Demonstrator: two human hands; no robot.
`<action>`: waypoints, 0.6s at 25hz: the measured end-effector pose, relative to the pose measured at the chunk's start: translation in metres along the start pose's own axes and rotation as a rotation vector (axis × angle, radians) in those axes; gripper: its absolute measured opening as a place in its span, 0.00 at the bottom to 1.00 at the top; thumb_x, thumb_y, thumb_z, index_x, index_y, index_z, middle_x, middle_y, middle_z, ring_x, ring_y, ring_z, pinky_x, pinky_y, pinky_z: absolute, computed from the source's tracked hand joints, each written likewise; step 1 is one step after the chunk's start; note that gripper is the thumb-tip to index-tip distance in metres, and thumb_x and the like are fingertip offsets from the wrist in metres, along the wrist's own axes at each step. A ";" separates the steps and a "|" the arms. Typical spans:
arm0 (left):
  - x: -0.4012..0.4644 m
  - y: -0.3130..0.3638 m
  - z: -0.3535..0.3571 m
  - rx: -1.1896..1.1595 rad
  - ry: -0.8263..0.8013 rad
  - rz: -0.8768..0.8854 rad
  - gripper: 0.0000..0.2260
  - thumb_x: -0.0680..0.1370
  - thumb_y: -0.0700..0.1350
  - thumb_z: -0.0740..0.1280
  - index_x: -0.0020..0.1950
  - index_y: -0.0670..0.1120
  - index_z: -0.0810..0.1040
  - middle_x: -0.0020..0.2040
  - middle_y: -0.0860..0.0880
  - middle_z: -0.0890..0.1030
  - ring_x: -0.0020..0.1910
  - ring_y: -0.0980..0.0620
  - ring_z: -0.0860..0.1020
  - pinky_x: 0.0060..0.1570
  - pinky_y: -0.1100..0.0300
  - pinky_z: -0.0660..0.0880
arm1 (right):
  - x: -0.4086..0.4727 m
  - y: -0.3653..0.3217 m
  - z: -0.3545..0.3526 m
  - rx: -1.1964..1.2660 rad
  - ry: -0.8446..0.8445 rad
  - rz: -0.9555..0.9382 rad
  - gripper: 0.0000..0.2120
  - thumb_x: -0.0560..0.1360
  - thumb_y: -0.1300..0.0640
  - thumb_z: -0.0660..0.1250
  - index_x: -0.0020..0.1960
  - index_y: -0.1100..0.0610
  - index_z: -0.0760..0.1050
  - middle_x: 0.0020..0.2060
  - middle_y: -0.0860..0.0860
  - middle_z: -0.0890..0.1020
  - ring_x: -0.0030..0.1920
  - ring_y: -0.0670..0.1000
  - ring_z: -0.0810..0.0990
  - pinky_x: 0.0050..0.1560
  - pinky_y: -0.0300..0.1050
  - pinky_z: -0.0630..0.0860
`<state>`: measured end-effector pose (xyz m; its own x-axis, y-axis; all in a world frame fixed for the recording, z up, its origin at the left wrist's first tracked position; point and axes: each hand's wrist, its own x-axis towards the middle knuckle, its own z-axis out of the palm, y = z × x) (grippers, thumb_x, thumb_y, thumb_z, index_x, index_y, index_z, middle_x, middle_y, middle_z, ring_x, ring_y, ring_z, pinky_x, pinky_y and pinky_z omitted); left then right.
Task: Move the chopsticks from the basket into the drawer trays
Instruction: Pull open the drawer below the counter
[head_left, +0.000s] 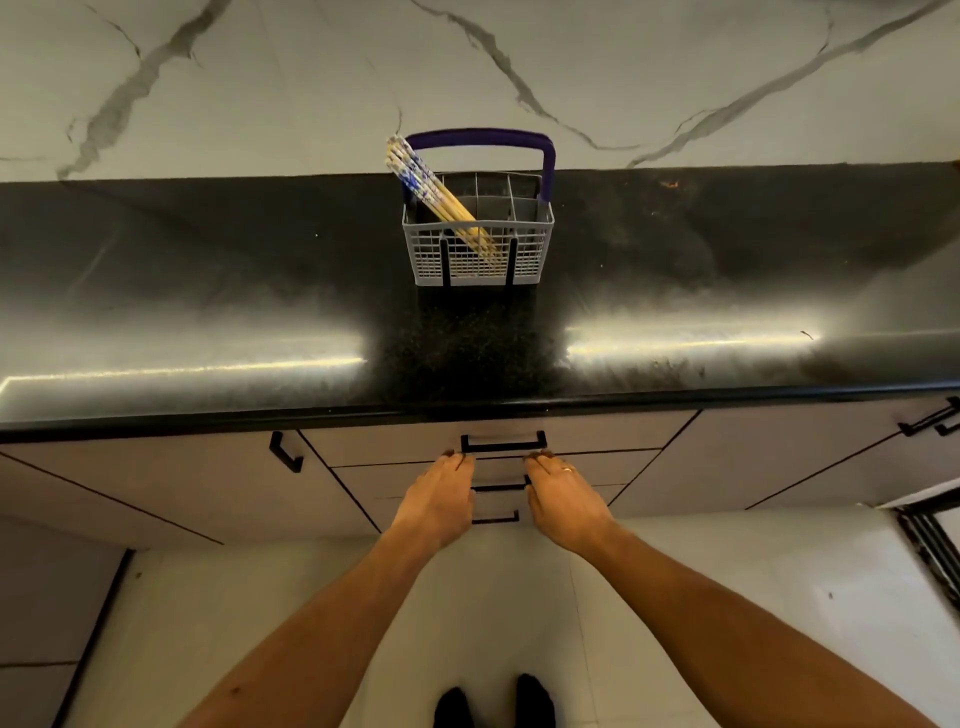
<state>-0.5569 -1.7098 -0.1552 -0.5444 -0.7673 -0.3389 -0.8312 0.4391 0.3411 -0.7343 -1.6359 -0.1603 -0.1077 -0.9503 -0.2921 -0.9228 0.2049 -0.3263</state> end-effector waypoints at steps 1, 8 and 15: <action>0.009 0.002 0.003 -0.017 -0.004 -0.001 0.24 0.83 0.43 0.56 0.80 0.45 0.58 0.79 0.46 0.62 0.78 0.47 0.60 0.76 0.51 0.60 | 0.008 0.002 -0.001 -0.015 -0.020 0.009 0.23 0.81 0.60 0.60 0.75 0.58 0.65 0.70 0.56 0.73 0.70 0.56 0.71 0.73 0.49 0.68; 0.070 0.008 0.010 0.013 -0.032 -0.065 0.23 0.82 0.40 0.59 0.78 0.47 0.63 0.75 0.45 0.69 0.71 0.45 0.69 0.71 0.52 0.68 | 0.064 0.000 -0.004 -0.058 -0.128 0.052 0.26 0.76 0.65 0.67 0.72 0.56 0.68 0.65 0.57 0.76 0.63 0.58 0.77 0.64 0.53 0.77; 0.104 0.005 0.032 0.092 -0.082 -0.048 0.18 0.84 0.55 0.51 0.70 0.55 0.72 0.70 0.47 0.75 0.66 0.44 0.74 0.60 0.52 0.70 | 0.091 -0.005 0.008 -0.063 -0.221 0.073 0.22 0.80 0.63 0.62 0.73 0.54 0.67 0.66 0.56 0.76 0.62 0.58 0.78 0.63 0.53 0.76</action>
<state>-0.6214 -1.7725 -0.2167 -0.5079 -0.7492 -0.4251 -0.8613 0.4468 0.2418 -0.7360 -1.7212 -0.1926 -0.0976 -0.8578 -0.5047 -0.9374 0.2495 -0.2428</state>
